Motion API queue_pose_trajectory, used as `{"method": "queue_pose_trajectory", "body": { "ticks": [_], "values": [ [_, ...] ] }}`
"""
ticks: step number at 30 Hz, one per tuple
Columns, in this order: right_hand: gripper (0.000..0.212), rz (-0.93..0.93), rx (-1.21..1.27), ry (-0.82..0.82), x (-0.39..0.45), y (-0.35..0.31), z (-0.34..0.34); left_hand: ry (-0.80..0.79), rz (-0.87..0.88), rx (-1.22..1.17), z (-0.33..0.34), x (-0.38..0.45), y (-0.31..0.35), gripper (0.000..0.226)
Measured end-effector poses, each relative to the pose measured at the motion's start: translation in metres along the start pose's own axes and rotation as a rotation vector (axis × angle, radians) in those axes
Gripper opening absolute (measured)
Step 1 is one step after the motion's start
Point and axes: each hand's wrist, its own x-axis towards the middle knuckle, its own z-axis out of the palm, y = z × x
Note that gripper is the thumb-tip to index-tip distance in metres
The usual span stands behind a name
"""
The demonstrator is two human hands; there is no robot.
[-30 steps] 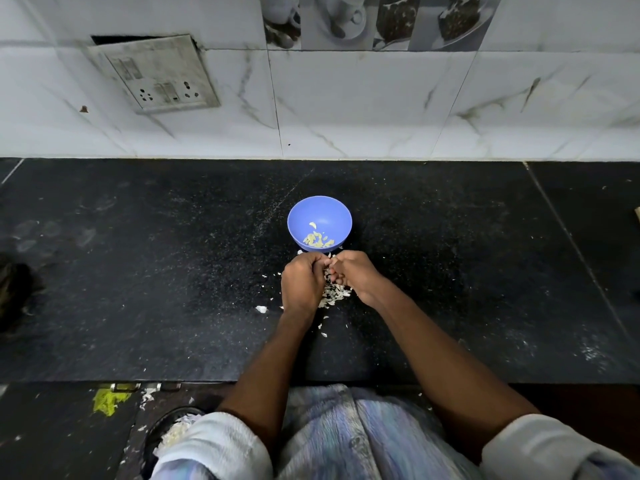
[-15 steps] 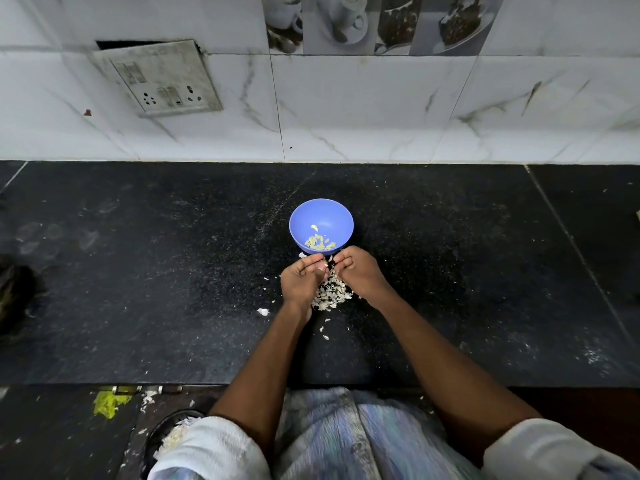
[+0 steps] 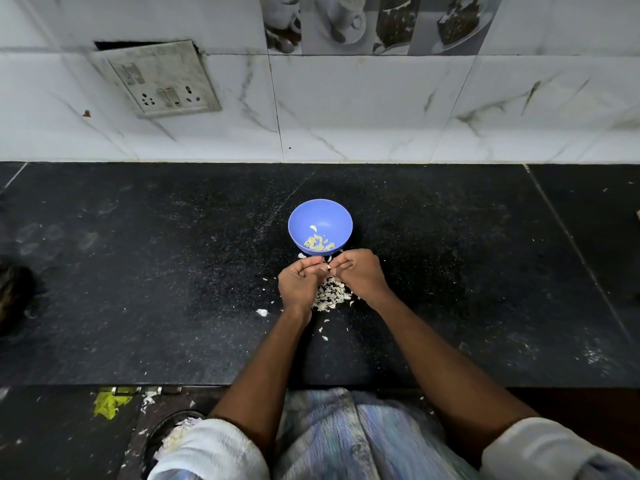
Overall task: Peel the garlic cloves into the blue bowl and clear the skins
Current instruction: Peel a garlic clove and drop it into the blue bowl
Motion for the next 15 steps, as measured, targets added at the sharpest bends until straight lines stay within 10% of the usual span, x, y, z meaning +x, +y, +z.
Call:
{"method": "queue_pose_trajectory", "body": {
  "ticks": [15],
  "values": [
    [0.012, -0.047, -0.058, 0.068, -0.0015, -0.0027, -0.0002, 0.072, 0.324, 0.557, -0.0006, -0.0009, 0.0008, 0.019]
  ]
}}
